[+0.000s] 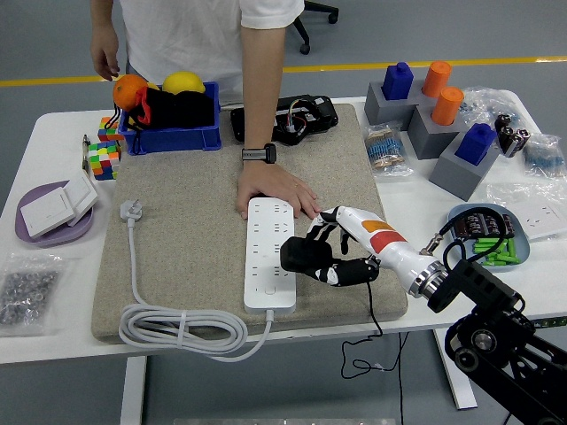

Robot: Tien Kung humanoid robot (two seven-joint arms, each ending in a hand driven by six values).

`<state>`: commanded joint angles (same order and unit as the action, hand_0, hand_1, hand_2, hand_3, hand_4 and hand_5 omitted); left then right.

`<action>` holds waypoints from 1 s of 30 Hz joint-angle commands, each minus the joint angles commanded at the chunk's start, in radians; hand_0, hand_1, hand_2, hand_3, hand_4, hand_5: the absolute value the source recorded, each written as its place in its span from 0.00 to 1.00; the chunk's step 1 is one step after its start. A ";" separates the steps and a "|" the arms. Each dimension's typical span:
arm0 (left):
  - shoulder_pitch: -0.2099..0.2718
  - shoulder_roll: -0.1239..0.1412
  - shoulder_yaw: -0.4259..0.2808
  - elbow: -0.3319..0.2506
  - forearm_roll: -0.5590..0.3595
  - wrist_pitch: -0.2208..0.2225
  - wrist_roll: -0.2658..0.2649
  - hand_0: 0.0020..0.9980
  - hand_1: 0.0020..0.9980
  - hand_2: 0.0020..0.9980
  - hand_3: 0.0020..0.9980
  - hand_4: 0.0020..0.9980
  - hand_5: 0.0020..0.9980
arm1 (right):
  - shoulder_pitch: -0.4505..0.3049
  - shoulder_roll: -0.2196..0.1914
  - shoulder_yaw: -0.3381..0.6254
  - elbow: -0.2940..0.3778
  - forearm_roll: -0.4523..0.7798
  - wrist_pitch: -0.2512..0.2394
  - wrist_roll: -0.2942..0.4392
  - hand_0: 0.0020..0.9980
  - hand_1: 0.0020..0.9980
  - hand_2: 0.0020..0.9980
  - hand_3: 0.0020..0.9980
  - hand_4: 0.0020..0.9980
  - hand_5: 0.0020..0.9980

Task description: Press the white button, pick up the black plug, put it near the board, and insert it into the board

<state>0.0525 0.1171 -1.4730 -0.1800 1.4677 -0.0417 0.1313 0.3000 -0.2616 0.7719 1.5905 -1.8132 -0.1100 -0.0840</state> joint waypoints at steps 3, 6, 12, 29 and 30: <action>0.000 0.000 0.006 0.000 -0.007 0.001 -0.003 0.81 0.78 0.73 0.78 0.59 0.53 | 0.038 0.012 -0.036 -0.019 -0.035 0.002 -0.021 0.25 0.29 0.25 0.45 0.79 0.00; -0.001 -0.001 0.012 0.000 -0.013 0.001 -0.005 0.81 0.78 0.73 0.78 0.59 0.53 | 0.064 0.020 -0.055 -0.037 -0.080 0.012 -0.052 0.25 0.29 0.25 0.45 0.79 0.00; 0.001 -0.002 0.002 0.000 -0.003 0.000 -0.002 0.81 0.78 0.73 0.78 0.59 0.53 | 0.120 0.024 -0.099 -0.058 -0.131 0.038 -0.104 0.24 0.29 0.25 0.45 0.80 0.00; -0.002 -0.001 -0.006 0.000 -0.001 0.001 -0.001 0.81 0.78 0.73 0.78 0.59 0.53 | 0.166 0.053 -0.138 -0.094 -0.106 0.061 -0.134 0.24 0.29 0.25 0.46 0.81 0.00; -0.003 -0.001 -0.004 0.000 -0.003 0.001 -0.002 0.81 0.78 0.73 0.78 0.59 0.53 | 0.168 0.057 -0.137 -0.098 -0.107 0.061 -0.134 0.24 0.29 0.25 0.46 0.81 0.00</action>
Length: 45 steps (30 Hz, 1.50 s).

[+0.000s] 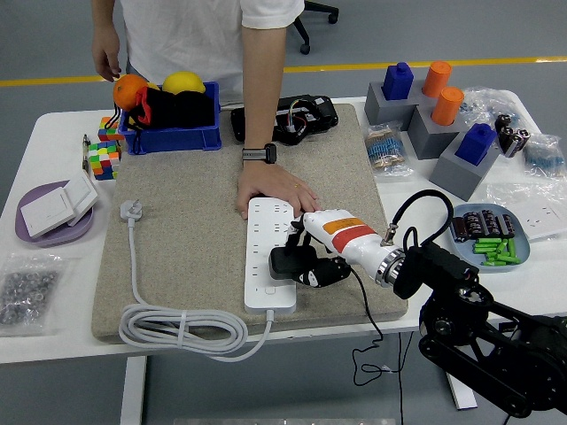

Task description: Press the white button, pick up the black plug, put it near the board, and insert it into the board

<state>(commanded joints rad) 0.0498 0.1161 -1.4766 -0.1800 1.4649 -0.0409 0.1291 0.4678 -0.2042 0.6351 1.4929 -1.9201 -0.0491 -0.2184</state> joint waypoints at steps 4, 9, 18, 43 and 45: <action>-0.002 0.001 0.006 0.000 -0.007 0.001 -0.002 0.81 0.78 0.73 0.78 0.59 0.53 | 0.006 0.011 0.001 -0.013 -0.001 0.002 -0.003 0.23 0.29 0.25 0.46 0.81 0.00; -0.001 0.001 0.001 0.000 -0.001 0.001 0.000 0.81 0.78 0.73 0.78 0.59 0.53 | 0.010 0.012 -0.005 -0.026 0.001 0.006 -0.007 0.23 0.29 0.25 0.47 0.80 0.00; -0.001 0.002 -0.002 0.000 0.002 0.001 0.001 0.81 0.78 0.73 0.78 0.59 0.53 | 0.013 0.011 -0.008 -0.036 0.006 0.011 -0.011 0.23 0.29 0.25 0.47 0.81 0.00; -0.002 0.002 -0.006 0.000 0.004 0.001 0.003 0.81 0.78 0.73 0.78 0.59 0.53 | 0.054 0.021 -0.049 -0.055 0.008 0.018 -0.025 0.23 0.29 0.25 0.47 0.81 0.00; -0.002 0.002 -0.004 0.000 0.003 0.001 0.002 0.81 0.78 0.73 0.78 0.59 0.53 | 0.058 0.020 -0.051 -0.054 0.008 0.018 -0.025 0.23 0.29 0.25 0.47 0.81 0.00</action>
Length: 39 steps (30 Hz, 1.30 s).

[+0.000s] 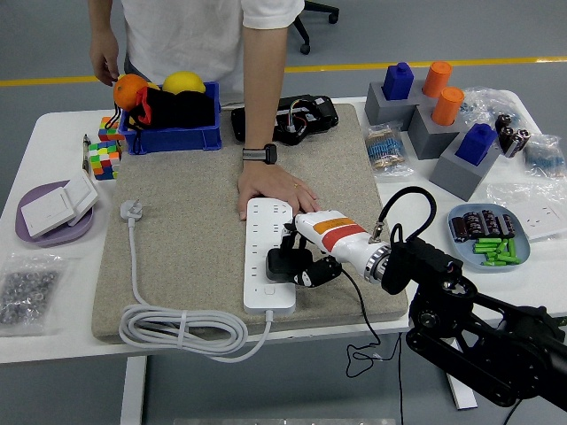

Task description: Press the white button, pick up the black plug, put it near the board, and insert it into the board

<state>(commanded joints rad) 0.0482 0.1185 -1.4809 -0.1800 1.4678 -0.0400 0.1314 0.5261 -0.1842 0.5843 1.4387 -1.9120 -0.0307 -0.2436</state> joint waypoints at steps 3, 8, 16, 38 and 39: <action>-0.001 0.000 0.002 0.000 -0.002 0.000 -0.001 0.81 0.78 0.73 0.78 0.59 0.53 | 0.007 0.000 -0.005 -0.002 0.000 0.000 -0.001 0.23 0.29 0.25 0.47 0.81 0.00; -0.001 -0.002 0.005 0.000 -0.006 0.000 -0.002 0.81 0.78 0.73 0.78 0.59 0.53 | 0.011 0.004 -0.019 -0.015 0.003 0.002 -0.004 0.23 0.28 0.25 0.47 0.81 0.00; 0.000 -0.001 0.001 0.000 -0.001 0.000 0.000 0.81 0.78 0.73 0.78 0.59 0.53 | 0.013 0.003 -0.038 -0.030 0.010 0.003 -0.004 0.22 0.28 0.25 0.47 0.81 0.00; -0.001 -0.002 0.005 0.000 -0.005 0.000 0.000 0.81 0.78 0.73 0.78 0.59 0.53 | 0.053 0.016 -0.057 -0.022 0.002 0.005 -0.002 0.26 0.32 0.31 0.51 0.83 0.00; -0.001 -0.002 0.004 0.000 -0.004 0.000 0.000 0.81 0.78 0.73 0.78 0.59 0.53 | 0.053 0.017 -0.058 -0.023 0.001 0.005 -0.003 0.26 0.32 0.31 0.51 0.83 0.00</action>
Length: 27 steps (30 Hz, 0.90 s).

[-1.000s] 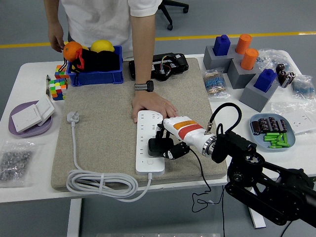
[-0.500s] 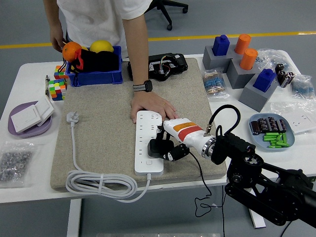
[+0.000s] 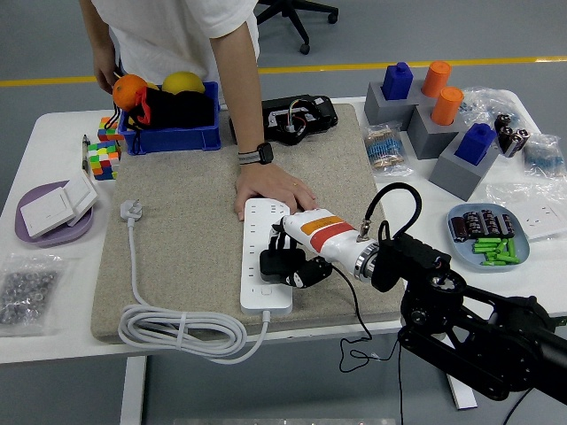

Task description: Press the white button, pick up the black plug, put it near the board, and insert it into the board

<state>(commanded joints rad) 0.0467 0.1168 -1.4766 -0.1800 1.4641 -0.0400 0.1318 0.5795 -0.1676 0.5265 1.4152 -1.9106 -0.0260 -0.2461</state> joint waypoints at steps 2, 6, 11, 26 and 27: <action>0.000 0.000 -0.001 0.000 0.001 0.000 0.000 0.81 0.78 0.73 0.78 0.59 0.53 | 0.000 0.001 0.000 -0.003 0.000 0.000 -0.001 0.25 0.32 0.30 0.50 0.83 0.00; 0.001 0.000 -0.003 0.000 0.002 0.000 0.000 0.81 0.78 0.73 0.78 0.59 0.53 | -0.004 0.001 -0.003 -0.014 0.003 0.001 -0.001 0.25 0.32 0.30 0.50 0.83 0.00; 0.002 -0.001 -0.002 0.000 0.001 0.000 0.001 0.81 0.78 0.73 0.78 0.59 0.53 | -0.006 0.004 0.000 -0.023 0.005 0.000 0.001 0.25 0.31 0.30 0.51 0.83 0.00; 0.001 -0.001 -0.001 0.000 0.000 0.000 0.001 0.81 0.78 0.73 0.78 0.59 0.52 | -0.007 0.002 0.006 -0.025 0.011 0.002 0.007 0.27 0.34 0.32 0.51 0.85 0.00; 0.001 -0.001 -0.001 0.000 0.001 0.000 0.001 0.81 0.78 0.73 0.78 0.59 0.52 | -0.007 0.002 0.007 -0.024 0.010 0.002 0.007 0.27 0.34 0.32 0.51 0.85 0.00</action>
<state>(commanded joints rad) 0.0475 0.1160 -1.4775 -0.1800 1.4651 -0.0398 0.1326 0.5723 -0.1652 0.5331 1.3917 -1.9003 -0.0239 -0.2389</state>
